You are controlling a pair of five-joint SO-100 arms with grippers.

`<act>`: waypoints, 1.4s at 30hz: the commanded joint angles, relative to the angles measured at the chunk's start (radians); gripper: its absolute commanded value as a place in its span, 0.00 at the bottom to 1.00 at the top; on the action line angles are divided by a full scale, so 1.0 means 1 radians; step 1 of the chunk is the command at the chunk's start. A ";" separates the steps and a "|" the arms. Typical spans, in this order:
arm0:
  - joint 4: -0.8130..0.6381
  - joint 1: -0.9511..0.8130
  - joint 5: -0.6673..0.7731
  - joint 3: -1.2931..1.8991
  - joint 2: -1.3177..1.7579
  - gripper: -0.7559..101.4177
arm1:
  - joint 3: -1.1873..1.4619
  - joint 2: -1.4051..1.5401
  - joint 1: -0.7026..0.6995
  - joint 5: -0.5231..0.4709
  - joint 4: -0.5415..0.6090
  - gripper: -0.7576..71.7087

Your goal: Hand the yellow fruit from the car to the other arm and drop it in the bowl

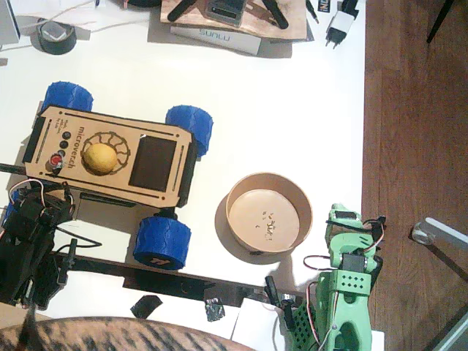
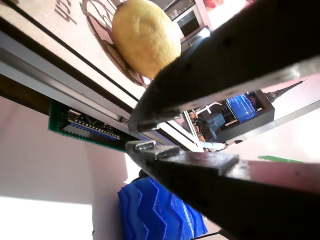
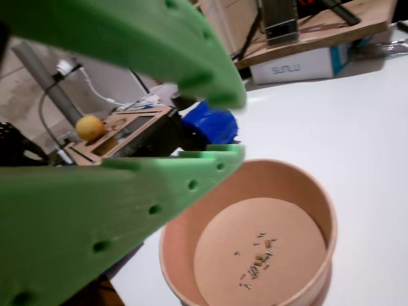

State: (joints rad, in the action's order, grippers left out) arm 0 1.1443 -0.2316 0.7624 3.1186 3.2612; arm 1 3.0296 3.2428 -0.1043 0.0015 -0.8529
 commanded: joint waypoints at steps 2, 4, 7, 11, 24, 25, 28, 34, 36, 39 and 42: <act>-0.009 0.000 0.002 0.040 -0.011 0.01 | -0.005 0.006 -0.002 0.009 0.006 0.10; -0.009 0.000 0.002 0.040 -0.011 0.01 | -0.005 0.006 -0.002 0.009 0.006 0.09; -0.009 0.000 0.002 0.040 -0.012 0.01 | -0.005 0.006 0.000 0.011 0.008 0.04; -0.009 0.000 0.002 0.040 -0.012 0.01 | -0.005 0.006 0.000 0.011 0.008 0.02; -0.101 -0.005 0.012 0.017 -0.129 0.01 | -0.005 0.006 0.000 0.009 0.008 0.01; -0.109 -0.011 0.012 0.006 -0.147 0.01 | -0.005 0.006 0.000 0.009 0.008 0.01; -0.098 -0.011 0.014 -0.061 -0.206 0.01 | -0.005 0.006 0.000 0.009 0.008 0.01; -0.040 -0.011 0.012 -0.288 -0.318 0.01 | -0.005 0.006 0.000 0.009 0.008 0.01; -0.017 -0.011 0.012 -0.350 -0.345 0.01 | -0.005 0.006 0.000 0.009 0.008 0.01; -0.006 -0.012 0.012 -0.417 -0.377 0.01 | -0.005 0.006 0.000 0.008 0.008 0.01; 0.006 -0.012 0.012 -0.468 -0.391 0.01 | -0.005 0.006 -0.002 0.006 0.008 0.01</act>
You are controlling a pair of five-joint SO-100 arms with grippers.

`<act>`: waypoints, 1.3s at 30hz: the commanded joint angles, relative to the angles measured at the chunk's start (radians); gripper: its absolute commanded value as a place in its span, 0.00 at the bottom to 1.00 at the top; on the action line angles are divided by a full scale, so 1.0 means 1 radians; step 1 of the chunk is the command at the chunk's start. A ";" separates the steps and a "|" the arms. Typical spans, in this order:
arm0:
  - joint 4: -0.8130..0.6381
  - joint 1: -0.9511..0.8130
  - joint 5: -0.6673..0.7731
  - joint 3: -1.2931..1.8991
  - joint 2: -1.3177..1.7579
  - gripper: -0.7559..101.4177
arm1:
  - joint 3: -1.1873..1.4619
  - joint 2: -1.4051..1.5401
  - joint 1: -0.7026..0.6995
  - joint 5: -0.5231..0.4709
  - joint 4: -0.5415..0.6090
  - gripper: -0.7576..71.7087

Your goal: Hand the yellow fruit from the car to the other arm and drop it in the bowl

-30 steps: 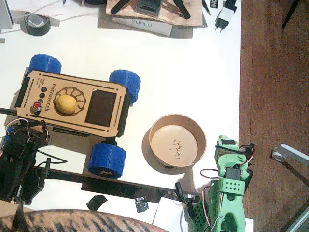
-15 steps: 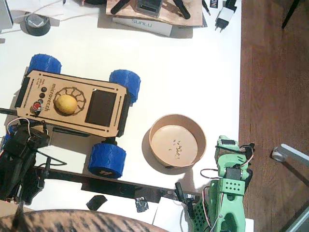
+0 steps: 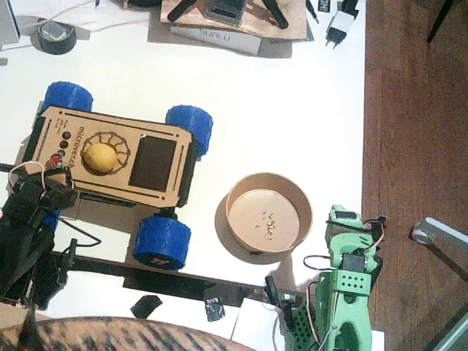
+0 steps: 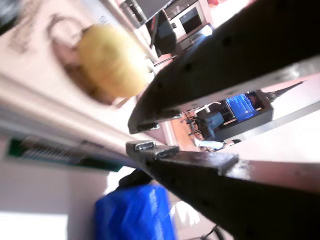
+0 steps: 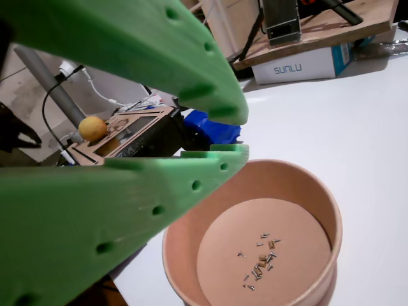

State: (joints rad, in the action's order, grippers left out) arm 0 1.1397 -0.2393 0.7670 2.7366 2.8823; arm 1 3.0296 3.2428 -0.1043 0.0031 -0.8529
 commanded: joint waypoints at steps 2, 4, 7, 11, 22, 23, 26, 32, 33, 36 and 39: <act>0.023 -0.006 0.008 -0.121 -0.028 0.01 | -0.005 0.006 -0.002 0.003 0.008 0.01; 0.037 -0.006 0.009 -0.163 -0.063 0.01 | -0.005 0.006 -0.002 0.003 0.008 0.01; 0.064 -0.006 0.009 -0.232 -0.132 0.02 | -0.005 0.006 -0.002 0.003 0.008 0.01; 0.137 -0.006 0.008 -0.370 -0.232 0.01 | -0.005 0.006 -0.002 0.002 0.008 0.01; 0.179 0.008 -0.006 -0.732 -0.460 0.01 | -0.005 0.006 -0.003 0.000 0.006 0.01; 0.176 0.008 -0.006 -0.759 -0.477 0.01 | -0.005 0.006 -0.003 0.000 0.006 0.01; 0.175 0.009 -0.006 -0.822 -0.502 0.01 | -0.005 0.006 -0.003 0.000 0.006 0.01; 0.198 0.107 -0.012 -0.862 -0.500 0.01 | -0.005 0.006 -0.006 0.000 0.006 0.01; 0.206 0.132 -0.026 -0.861 -0.502 0.01 | -0.005 0.006 -0.006 0.000 0.006 0.01; 0.207 0.179 -0.098 -0.851 -0.511 0.01 | -0.005 0.006 -0.008 0.000 0.005 0.01; 0.166 0.212 -0.161 -0.851 -0.537 0.01 | -0.005 0.006 -0.009 -0.002 0.005 0.01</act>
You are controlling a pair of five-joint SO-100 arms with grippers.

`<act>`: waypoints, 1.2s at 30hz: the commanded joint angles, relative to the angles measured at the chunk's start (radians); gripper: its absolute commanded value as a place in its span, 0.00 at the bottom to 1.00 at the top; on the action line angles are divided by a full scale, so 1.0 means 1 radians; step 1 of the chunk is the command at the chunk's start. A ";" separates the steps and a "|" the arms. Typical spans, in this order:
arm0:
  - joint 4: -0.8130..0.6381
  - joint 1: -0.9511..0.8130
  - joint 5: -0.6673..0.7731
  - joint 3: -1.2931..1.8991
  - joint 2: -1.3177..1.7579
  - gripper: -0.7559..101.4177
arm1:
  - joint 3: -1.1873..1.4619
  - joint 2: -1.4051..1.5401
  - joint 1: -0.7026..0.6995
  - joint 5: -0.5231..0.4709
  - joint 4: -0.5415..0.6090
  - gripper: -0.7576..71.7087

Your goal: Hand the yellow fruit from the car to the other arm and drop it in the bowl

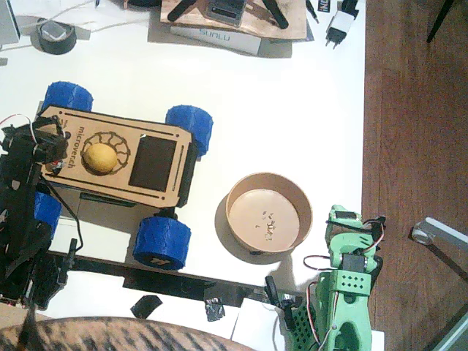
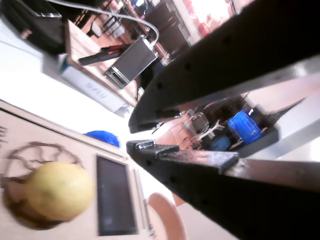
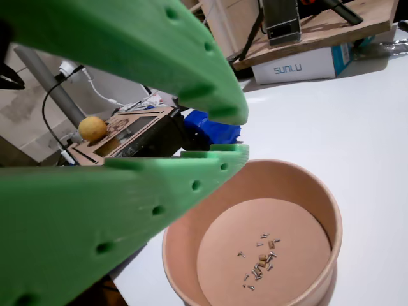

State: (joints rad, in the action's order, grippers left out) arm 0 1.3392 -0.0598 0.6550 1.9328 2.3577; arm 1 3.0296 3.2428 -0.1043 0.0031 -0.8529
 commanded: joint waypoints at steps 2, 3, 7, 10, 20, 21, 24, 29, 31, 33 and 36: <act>-0.051 0.051 -0.069 -0.048 -0.035 0.01 | -0.005 0.006 -0.009 -0.002 0.005 0.01; -0.051 0.060 -0.072 -0.048 -0.048 0.01 | -0.005 0.006 -0.009 -0.002 0.005 0.01; -0.051 0.078 -0.075 -0.046 -0.127 0.01 | -0.005 0.006 -0.009 -0.002 0.005 0.01; -0.087 0.069 -0.075 -0.046 -0.189 0.01 | -0.005 0.006 -0.009 -0.002 0.005 0.01; -0.288 0.063 -0.074 -0.055 -0.357 0.02 | -0.005 0.006 -0.009 -0.002 0.005 0.01; -0.298 0.063 -0.074 -0.055 -0.373 0.04 | -0.005 0.006 -0.009 -0.002 0.005 0.01; -0.307 0.063 -0.074 -0.057 -0.413 0.05 | -0.005 0.006 -0.009 -0.003 0.003 0.01; -0.282 0.054 -0.074 -0.048 -0.489 0.11 | -0.005 0.006 -0.009 -0.003 0.003 0.01; -0.267 0.023 -0.074 -0.046 -0.517 0.13 | -0.005 0.006 -0.009 -0.003 0.003 0.01; -0.272 -0.012 -0.074 -0.044 -0.543 0.14 | -0.005 0.006 -0.009 -0.003 0.003 0.01; -0.293 -0.069 -0.063 -0.044 -0.577 0.17 | -0.005 0.006 -0.009 -0.003 0.003 0.01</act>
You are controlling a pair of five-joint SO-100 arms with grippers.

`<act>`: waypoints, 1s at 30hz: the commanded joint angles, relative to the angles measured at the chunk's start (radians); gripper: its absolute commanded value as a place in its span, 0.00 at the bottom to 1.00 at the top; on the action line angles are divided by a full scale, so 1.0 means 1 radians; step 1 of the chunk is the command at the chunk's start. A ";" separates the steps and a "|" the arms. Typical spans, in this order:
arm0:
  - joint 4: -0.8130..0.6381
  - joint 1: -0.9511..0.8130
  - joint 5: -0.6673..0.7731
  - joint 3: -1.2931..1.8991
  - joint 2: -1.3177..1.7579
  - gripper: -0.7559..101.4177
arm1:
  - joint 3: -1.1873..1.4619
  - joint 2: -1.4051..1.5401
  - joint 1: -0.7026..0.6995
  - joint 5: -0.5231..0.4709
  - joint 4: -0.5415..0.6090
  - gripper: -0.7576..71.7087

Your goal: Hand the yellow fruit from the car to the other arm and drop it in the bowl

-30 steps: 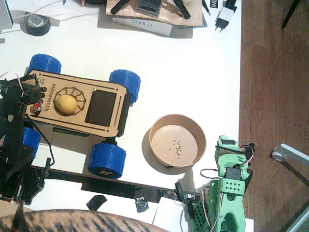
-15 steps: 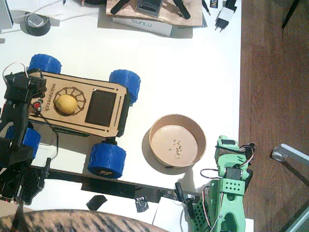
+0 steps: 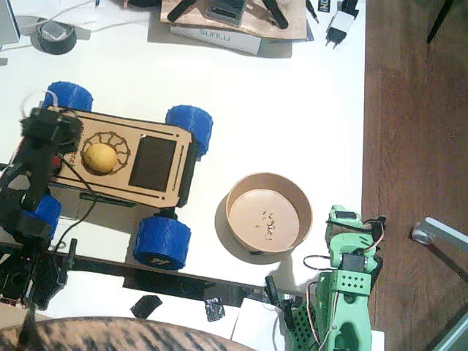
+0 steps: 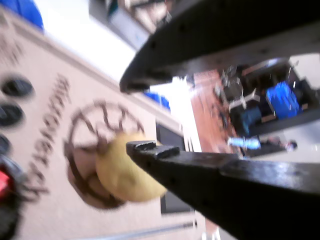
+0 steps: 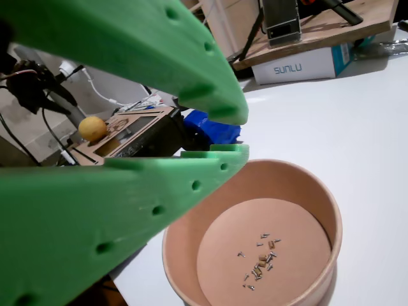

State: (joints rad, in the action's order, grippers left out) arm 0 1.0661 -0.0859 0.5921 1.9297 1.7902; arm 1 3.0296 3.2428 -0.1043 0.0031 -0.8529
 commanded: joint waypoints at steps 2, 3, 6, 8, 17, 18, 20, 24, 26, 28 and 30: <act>-0.037 -0.071 0.002 -0.041 -0.021 0.20 | -0.005 0.006 -0.009 -0.003 0.003 0.01; -0.043 -0.080 0.002 -0.041 -0.026 0.21 | -0.005 0.006 -0.009 -0.003 0.003 0.01; -0.052 -0.091 0.002 -0.041 -0.029 0.26 | -0.005 0.006 -0.009 -0.003 0.003 0.01; -0.052 -0.091 0.003 -0.041 -0.031 0.30 | -0.005 0.006 -0.011 -0.005 0.003 0.01; -0.051 -0.091 0.003 -0.041 -0.071 0.55 | -0.005 0.006 -0.012 -0.006 0.003 0.01; -0.049 -0.091 0.003 -0.041 -0.072 0.56 | -0.005 0.006 -0.012 -0.006 0.003 0.01; -0.040 -0.091 0.002 -0.041 -0.072 0.58 | -0.005 0.006 -0.012 -0.006 0.003 0.01; -0.012 -0.097 0.002 -0.041 -0.087 0.57 | -0.005 0.006 -0.012 -0.006 0.003 0.01; -0.017 -0.112 0.002 -0.041 -0.106 0.57 | -0.005 0.006 -0.014 -0.006 0.003 0.01; -0.038 -0.132 0.002 -0.041 -0.120 0.56 | -0.005 0.006 -0.014 -0.006 0.003 0.01; -0.049 -0.155 0.002 -0.041 -0.127 0.56 | -0.005 0.006 -0.014 -0.006 0.003 0.01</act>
State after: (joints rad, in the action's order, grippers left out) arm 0 1.0370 -0.2148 0.5921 1.9297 1.6628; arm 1 3.0296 3.2428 -0.1120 0.0031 -0.8529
